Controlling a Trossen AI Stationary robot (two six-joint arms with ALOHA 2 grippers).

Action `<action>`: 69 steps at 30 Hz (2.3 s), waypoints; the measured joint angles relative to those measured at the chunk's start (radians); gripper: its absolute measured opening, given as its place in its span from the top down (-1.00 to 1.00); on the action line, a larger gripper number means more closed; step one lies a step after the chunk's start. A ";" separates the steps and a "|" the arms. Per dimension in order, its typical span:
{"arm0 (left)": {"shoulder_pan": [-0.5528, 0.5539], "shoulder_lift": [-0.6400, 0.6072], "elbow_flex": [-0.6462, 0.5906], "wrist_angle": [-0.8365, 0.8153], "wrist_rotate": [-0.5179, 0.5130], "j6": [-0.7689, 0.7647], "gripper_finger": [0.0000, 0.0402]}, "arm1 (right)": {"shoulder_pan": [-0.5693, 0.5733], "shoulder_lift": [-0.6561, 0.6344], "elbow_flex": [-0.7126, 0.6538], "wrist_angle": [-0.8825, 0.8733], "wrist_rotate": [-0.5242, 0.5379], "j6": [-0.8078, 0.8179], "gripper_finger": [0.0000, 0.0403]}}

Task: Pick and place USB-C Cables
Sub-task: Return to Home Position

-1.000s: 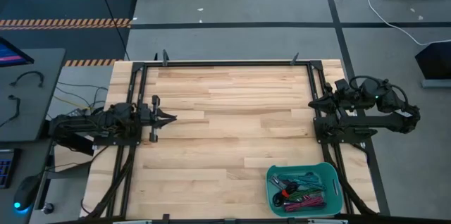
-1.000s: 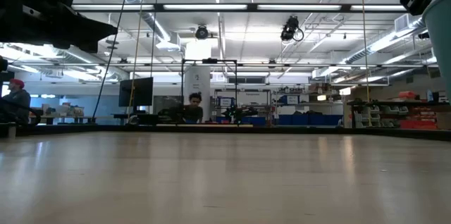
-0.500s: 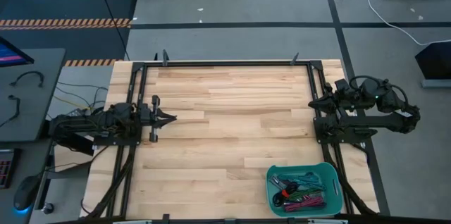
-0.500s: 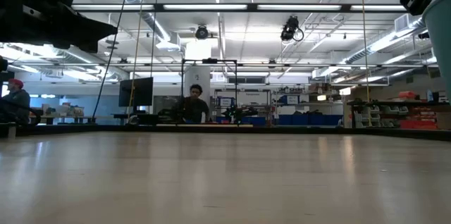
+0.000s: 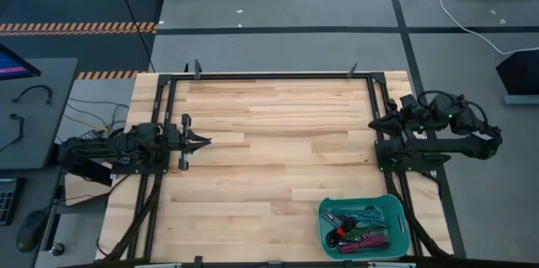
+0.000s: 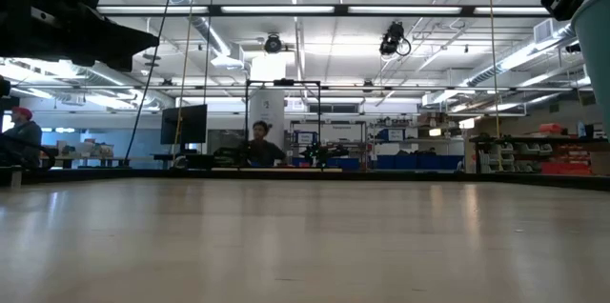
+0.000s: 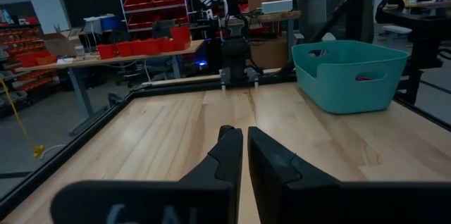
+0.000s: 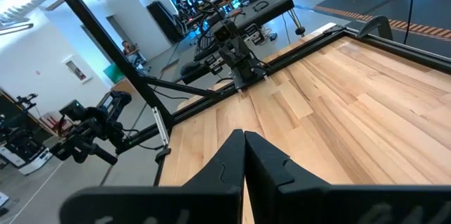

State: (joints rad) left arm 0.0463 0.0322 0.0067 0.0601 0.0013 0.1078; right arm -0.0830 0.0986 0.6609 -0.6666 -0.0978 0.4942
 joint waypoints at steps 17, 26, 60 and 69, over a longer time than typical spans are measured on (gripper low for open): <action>0.000 0.000 0.000 0.000 0.000 0.000 0.83 | 0.010 0.000 -0.480 0.834 0.038 -0.614 0.94; 0.000 0.000 0.000 0.000 0.000 0.000 0.85 | 0.006 -0.017 -0.655 0.932 0.071 -0.489 0.94; 0.001 0.007 0.000 0.006 -0.004 0.000 0.84 | 0.000 -0.079 -0.654 0.741 0.089 -0.515 0.94; 0.001 0.007 0.000 0.006 -0.004 0.000 0.84 | 0.000 -0.079 -0.654 0.741 0.089 -0.515 0.94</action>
State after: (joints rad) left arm 0.0475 0.0391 0.0063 0.0658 -0.0029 0.1078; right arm -0.0827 0.0196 0.0067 0.0746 -0.0088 -0.0209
